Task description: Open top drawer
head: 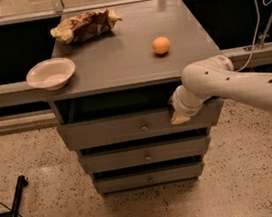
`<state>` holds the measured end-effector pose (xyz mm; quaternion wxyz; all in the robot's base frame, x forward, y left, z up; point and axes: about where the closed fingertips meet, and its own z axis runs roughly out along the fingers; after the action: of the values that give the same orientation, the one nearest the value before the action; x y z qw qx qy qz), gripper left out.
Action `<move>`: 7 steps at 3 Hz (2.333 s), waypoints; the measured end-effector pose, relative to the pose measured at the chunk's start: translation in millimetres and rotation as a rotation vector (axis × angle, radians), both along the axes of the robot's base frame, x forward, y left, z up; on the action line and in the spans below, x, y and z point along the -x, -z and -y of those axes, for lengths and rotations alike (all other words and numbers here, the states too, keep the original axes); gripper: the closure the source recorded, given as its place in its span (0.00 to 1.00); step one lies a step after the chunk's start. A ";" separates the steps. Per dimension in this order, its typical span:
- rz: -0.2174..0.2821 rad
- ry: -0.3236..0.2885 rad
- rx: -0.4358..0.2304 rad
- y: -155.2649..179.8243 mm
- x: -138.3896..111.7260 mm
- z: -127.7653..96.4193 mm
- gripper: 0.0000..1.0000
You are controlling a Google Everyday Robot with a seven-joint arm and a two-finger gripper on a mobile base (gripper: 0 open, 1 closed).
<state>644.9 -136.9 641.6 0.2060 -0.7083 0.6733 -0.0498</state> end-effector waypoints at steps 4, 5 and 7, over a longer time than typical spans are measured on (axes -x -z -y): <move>0.004 -0.025 0.002 -9.6 12.4 -3.9 0.00; -0.019 -0.056 0.010 -8.6 15.6 -6.2 0.00; -0.150 -0.139 0.001 -13.8 74.5 -2.9 0.28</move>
Offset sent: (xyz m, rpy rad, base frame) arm -0.0098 0.0026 0.0082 0.0005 -0.0090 0.0121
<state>570.4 -134.0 655.4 0.1576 -0.7552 0.6360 0.0173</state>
